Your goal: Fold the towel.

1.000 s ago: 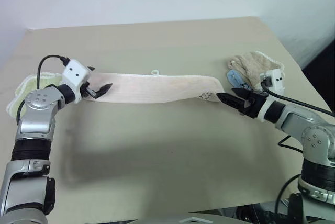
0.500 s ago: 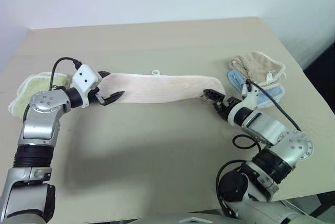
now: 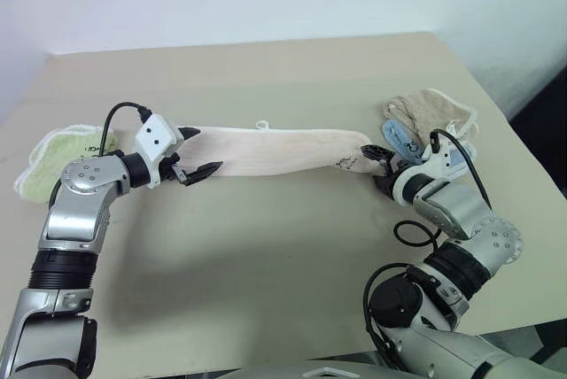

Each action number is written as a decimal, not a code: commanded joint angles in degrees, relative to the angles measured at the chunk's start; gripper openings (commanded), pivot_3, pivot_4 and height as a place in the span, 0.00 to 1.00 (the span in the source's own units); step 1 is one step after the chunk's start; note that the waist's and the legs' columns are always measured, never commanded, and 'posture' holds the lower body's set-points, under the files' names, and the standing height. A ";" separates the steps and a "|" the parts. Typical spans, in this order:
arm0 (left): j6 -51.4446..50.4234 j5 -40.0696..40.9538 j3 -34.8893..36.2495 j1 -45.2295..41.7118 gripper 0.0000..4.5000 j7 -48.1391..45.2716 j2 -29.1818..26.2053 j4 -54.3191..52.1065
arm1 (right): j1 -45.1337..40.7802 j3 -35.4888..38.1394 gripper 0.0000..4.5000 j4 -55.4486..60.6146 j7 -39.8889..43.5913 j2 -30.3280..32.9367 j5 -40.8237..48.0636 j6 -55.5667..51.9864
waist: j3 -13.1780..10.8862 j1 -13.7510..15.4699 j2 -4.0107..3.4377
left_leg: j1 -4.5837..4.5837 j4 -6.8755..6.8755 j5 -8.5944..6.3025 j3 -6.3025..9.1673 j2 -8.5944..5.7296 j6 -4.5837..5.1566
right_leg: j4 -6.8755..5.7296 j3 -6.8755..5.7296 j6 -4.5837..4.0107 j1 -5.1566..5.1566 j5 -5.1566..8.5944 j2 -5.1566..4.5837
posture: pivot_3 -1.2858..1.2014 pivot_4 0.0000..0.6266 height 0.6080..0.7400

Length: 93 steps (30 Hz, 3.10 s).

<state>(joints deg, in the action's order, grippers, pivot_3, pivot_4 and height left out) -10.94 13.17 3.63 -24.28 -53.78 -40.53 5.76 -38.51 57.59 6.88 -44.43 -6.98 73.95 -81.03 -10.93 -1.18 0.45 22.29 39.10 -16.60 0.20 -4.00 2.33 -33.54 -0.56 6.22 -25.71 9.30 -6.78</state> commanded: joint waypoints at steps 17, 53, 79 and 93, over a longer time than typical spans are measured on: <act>0.39 0.95 0.79 0.76 0.99 -0.80 0.02 -2.69 | 12.18 -28.28 0.99 1.17 -15.09 5.62 29.86 28.11 | -0.01 -1.20 0.00 | 0.13 -0.15 -0.04 -0.01 0.03 0.08 | 0.23 0.01 0.01 -0.08 0.01 0.01 | 0.52 0.24 0.91; 0.91 0.53 -0.01 0.22 1.00 -0.95 0.94 -2.19 | 7.93 -30.51 0.01 -9.60 3.85 23.78 20.41 34.85 | -0.03 -0.46 -0.02 | 0.31 -0.23 -0.08 -0.05 0.23 0.12 | 0.44 -0.01 0.01 -0.19 0.01 -0.01 | 0.52 0.24 0.91; 0.48 0.58 -0.58 0.41 1.00 0.14 2.36 -3.24 | -13.23 -80.51 0.01 -15.88 64.34 30.51 -44.24 33.74 | -0.04 0.34 0.04 | 1.10 0.05 -0.19 -0.07 -0.04 0.31 | 0.39 -0.12 0.01 -0.85 -0.02 -0.09 | 0.52 0.24 0.91; 0.05 0.88 -0.29 1.31 1.00 0.84 2.38 -3.80 | -10.77 -72.56 0.73 -9.66 72.68 27.37 -47.20 29.91 | -0.04 0.36 0.03 | 1.10 0.01 -0.10 0.00 -0.05 0.15 | 0.27 -0.13 0.00 -0.95 -0.02 -0.06 | 0.52 0.24 0.91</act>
<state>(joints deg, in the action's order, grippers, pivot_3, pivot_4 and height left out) -10.99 13.18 2.38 -22.72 -53.24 -37.94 3.74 -49.01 -17.71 -7.18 27.62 20.58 26.08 -51.42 -10.97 -0.81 0.49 23.39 39.11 -16.70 0.20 -4.05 2.48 -33.27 -0.69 6.22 -26.66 9.27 -6.83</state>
